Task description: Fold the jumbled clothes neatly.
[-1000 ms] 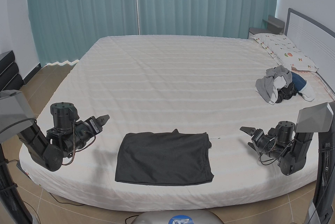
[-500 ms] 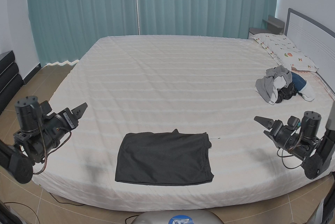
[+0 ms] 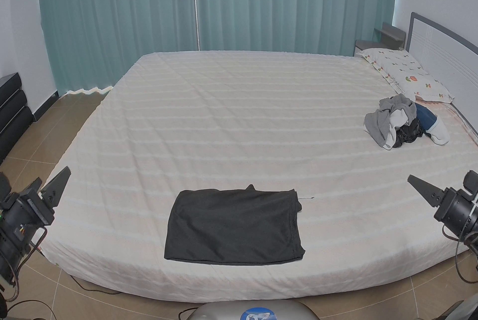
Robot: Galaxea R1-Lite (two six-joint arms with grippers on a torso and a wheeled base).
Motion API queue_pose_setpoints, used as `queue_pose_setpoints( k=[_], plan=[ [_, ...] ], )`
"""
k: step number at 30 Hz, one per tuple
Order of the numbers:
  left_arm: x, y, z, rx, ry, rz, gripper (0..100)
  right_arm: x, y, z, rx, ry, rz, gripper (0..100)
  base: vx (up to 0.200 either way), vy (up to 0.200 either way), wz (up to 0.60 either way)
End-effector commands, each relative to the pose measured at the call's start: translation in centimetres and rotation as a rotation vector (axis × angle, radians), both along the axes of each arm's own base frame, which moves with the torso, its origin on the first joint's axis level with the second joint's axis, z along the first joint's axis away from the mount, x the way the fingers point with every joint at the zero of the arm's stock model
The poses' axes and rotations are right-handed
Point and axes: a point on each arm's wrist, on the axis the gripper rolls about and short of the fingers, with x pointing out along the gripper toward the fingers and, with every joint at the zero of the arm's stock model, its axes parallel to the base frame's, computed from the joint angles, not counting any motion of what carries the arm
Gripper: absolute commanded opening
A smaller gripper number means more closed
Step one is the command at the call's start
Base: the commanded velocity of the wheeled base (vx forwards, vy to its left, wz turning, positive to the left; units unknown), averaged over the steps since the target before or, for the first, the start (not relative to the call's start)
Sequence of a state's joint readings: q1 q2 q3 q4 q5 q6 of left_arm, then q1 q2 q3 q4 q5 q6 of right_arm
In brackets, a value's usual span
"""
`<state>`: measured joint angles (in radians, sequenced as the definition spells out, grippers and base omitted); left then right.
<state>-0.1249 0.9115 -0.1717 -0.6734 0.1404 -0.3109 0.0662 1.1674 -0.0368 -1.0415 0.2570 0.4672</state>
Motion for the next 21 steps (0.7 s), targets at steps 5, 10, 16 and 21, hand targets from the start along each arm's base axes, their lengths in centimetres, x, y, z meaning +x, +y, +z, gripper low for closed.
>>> queue_pose_setpoints(
  k=[5,10,16,21],
  plan=[
    [-11.7,1.7,-2.0,0.196,-0.185,0.114,100,-14.0,-0.9,-1.8,-0.259,-0.225,-0.016,100,0.000,0.000,0.00],
    [-13.0,1.6,-2.9,0.238,-0.199,0.185,100,-17.0,-0.8,-3.0,-0.307,-0.171,-0.052,100,0.000,0.000,0.00],
    [-13.5,1.3,-3.4,0.280,-0.211,0.244,100,-16.7,-0.9,-3.2,-0.330,-0.190,-0.107,100,0.000,0.000,0.00],
    [-12.9,1.3,-6.3,0.322,-0.176,0.191,100,-15.1,-1.1,-5.9,-0.463,-0.197,-0.175,100,0.000,0.000,0.00]
  ],
)
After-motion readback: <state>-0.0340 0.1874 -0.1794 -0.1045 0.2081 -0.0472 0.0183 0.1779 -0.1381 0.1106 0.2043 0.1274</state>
